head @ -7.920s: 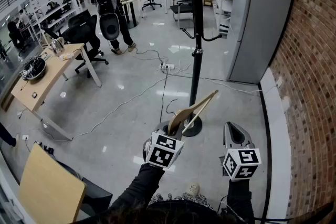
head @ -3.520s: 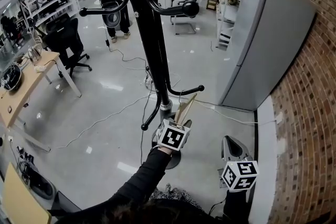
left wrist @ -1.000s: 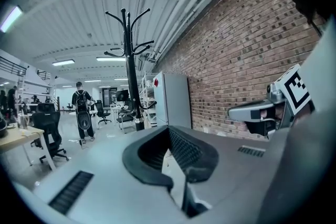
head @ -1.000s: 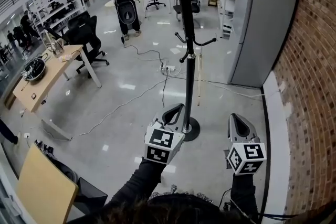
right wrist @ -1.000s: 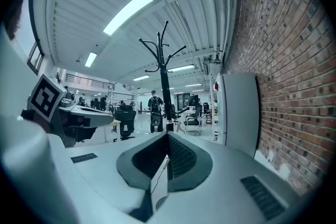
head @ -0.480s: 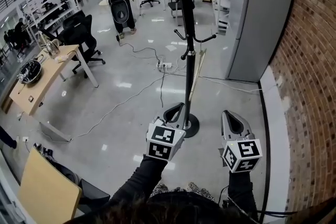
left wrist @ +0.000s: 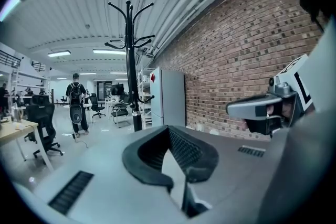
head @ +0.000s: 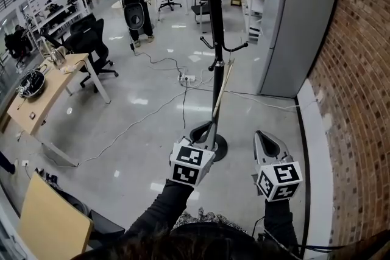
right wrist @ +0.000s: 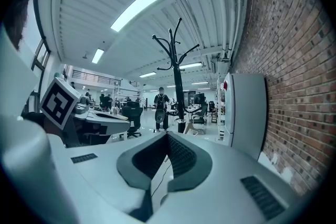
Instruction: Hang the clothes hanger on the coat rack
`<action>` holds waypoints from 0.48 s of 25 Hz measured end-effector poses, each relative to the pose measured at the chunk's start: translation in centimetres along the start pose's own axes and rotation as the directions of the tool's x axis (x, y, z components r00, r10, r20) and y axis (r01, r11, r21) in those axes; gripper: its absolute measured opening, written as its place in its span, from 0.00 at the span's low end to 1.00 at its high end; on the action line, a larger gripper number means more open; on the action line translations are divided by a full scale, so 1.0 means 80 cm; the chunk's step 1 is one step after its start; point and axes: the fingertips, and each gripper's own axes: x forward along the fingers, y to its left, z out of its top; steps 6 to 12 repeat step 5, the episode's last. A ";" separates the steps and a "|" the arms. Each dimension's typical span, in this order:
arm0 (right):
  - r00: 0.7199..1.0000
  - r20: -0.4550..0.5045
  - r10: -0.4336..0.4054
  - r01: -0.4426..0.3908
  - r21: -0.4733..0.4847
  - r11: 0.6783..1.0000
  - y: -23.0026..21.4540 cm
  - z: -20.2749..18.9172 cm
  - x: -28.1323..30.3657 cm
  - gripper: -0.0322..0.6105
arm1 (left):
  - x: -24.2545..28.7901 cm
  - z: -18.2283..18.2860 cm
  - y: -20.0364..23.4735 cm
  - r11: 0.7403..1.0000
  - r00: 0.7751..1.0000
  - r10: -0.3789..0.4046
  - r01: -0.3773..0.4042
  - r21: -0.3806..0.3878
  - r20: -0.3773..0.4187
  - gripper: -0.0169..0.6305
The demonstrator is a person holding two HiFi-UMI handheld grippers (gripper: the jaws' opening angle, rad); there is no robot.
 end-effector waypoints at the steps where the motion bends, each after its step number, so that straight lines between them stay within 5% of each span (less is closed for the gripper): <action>1: 1.000 -0.001 0.000 0.000 -0.003 1.000 0.000 0.001 -0.001 0.06 | -0.001 0.001 -0.001 1.000 1.000 -0.003 0.003 -0.002 0.000 0.04; 12: 1.000 -0.006 -0.002 0.002 -0.011 1.000 0.003 0.003 -0.008 0.06 | -0.005 0.002 -0.004 1.000 1.000 -0.009 0.009 -0.004 -0.005 0.04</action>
